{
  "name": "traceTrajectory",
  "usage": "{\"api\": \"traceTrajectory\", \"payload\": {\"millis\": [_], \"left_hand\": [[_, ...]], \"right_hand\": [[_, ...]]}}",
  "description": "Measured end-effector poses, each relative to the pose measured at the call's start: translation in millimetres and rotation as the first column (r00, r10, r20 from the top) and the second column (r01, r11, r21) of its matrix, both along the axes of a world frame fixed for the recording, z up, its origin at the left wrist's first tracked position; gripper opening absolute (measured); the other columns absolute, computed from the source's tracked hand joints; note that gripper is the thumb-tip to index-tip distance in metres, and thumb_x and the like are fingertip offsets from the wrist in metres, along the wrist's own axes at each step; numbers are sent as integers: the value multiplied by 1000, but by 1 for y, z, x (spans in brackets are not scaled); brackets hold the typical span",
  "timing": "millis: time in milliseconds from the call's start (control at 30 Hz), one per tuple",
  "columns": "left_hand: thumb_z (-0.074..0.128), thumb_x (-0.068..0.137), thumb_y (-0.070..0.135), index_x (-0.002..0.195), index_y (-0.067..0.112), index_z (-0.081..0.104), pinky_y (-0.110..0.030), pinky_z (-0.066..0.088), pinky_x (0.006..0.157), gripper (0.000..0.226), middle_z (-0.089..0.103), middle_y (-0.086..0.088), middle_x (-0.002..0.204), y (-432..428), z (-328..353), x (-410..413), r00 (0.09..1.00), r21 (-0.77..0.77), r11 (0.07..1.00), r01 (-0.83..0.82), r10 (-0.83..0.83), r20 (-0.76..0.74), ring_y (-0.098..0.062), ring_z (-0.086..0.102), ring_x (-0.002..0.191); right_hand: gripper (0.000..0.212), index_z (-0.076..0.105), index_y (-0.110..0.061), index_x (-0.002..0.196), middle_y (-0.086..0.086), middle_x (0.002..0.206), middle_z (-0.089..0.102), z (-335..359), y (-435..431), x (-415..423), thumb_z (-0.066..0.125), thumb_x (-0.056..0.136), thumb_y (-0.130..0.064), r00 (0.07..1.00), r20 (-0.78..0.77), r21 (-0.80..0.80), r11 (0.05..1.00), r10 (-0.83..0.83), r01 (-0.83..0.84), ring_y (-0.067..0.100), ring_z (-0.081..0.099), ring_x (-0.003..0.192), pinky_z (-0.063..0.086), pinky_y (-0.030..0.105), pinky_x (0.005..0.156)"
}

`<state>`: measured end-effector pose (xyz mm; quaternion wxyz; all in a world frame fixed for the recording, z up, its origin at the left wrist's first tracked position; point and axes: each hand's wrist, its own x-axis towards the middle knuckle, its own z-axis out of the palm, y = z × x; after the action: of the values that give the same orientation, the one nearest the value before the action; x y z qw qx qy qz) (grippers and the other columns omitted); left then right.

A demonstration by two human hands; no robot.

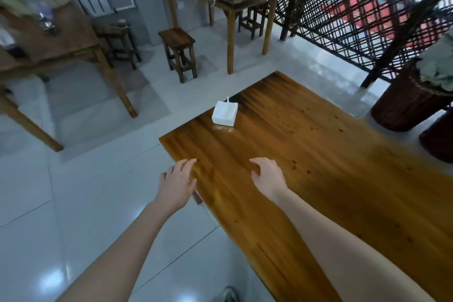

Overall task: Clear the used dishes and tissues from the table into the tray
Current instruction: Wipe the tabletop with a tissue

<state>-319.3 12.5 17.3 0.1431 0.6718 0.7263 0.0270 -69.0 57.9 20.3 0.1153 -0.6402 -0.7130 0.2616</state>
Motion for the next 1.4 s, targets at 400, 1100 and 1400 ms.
{"api": "traceTrajectory", "payload": {"millis": [400, 1100, 1400], "left_hand": [[44, 97, 39, 146, 32, 24, -47, 28, 110, 53, 28, 4, 152, 118, -35, -57, 999, -41, 998, 48, -47, 28, -23, 32, 137], [41, 99, 38, 147, 28, 24, -40, 31, 108, 52, 32, 3, 149, 327, -69, -114, 902, -82, 902, 424, -413, 122, -21, 36, 133], [44, 97, 38, 146, 27, 26, -40, 32, 109, 53, 34, 3, 148, 335, -59, -89, 857, -52, 861, 506, -495, 146, -20, 38, 132]], "right_hand": [[36, 54, -19, 130, 0, 133, 54, -9, 119, -58, 53, 95, -17, 998, -17, 42, 997, -67, 67, 18, 47, 123, 39, 37, 107], [46, 46, -16, 138, 1, 144, 45, -41, 252, -155, 55, 94, -28, 913, 72, -44, 914, -401, 404, 19, 40, 132, 32, 35, 109], [44, 48, -17, 136, 0, 142, 47, -11, 248, -156, 57, 93, -26, 923, 64, 51, 925, -381, 378, 19, 40, 131, 29, 35, 110]]}}
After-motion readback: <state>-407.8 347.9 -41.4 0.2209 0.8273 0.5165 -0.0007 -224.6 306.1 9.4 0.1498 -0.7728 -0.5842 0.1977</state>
